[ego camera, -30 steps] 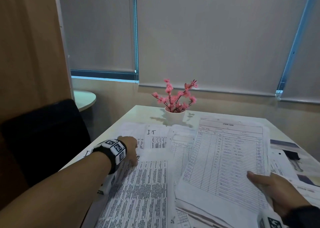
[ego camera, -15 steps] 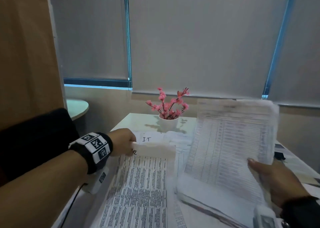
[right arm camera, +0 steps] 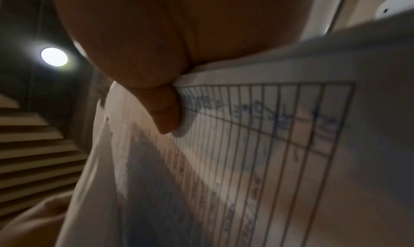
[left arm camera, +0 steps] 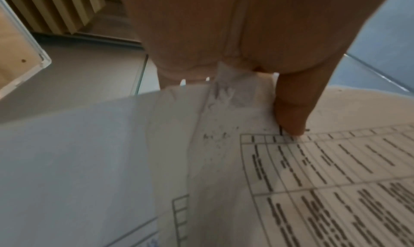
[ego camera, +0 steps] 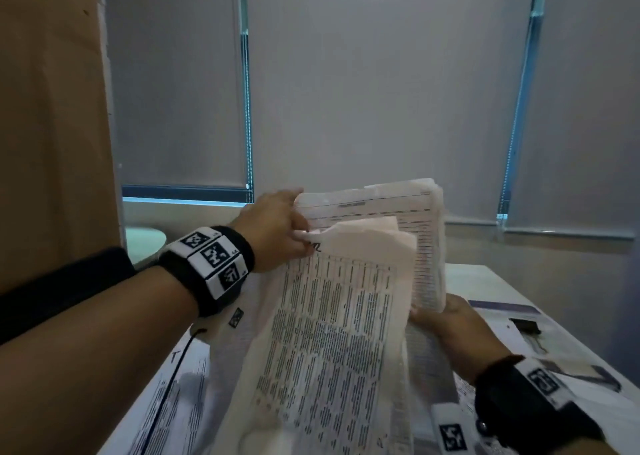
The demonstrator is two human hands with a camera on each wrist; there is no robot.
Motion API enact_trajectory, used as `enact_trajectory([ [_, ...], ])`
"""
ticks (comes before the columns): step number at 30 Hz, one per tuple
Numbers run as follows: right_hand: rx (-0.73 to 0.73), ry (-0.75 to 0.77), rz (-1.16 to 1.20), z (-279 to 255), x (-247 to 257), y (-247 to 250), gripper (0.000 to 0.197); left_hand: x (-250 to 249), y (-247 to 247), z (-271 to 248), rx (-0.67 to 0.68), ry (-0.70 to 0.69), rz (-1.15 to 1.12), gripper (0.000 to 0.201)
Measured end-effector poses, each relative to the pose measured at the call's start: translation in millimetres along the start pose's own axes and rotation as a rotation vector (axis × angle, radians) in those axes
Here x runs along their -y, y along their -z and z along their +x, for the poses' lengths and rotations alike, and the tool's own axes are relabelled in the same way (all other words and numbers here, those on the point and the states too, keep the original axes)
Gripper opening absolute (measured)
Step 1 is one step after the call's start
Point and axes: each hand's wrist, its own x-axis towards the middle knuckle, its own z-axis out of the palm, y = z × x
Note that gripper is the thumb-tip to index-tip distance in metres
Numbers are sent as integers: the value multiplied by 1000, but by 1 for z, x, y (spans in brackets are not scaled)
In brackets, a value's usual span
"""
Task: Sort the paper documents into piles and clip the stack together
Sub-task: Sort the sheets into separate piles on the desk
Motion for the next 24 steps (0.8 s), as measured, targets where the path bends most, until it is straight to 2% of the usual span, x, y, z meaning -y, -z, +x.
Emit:
enact_trajectory([
  [2, 74, 29, -42, 0, 7, -9, 29, -9, 6, 2, -30, -58, 80, 24],
  [5, 153, 79, -37, 0, 14, -22, 48, -21, 12, 2, -10, -53, 29, 17],
  [8, 109, 73, 35, -2, 13, -23, 37, -25, 13, 5, 27, -5, 100, 12],
  [10, 81, 80, 168, -5, 14, -19, 29, -25, 15, 6, 28, 14, 147, 12],
  [12, 109, 52, 224, -7, 18, -16, 56, -27, 18, 7, 23, 24, 135, 14],
  [13, 125, 55, 194, -6, 19, -17, 60, -29, 21, 7, 19, 22, 118, 14],
  [15, 97, 84, 95, -3, 22, -23, 42, -34, 26, 9, 25, 4, 84, 17],
  [17, -28, 100, 27, 1, 21, -26, 28, -40, 31, 9, 22, -21, 36, 22],
  [20, -92, 84, 37, 3, 16, -21, 26, -39, 32, 8, -90, -61, -58, 31],
  [22, -112, 58, 122, 2, 11, -16, 26, -31, 29, 4, -230, -64, -146, 51],
  [24, -133, 24, 249, 2, 5, -11, 27, -17, 22, -4, -395, 2, -316, 69],
])
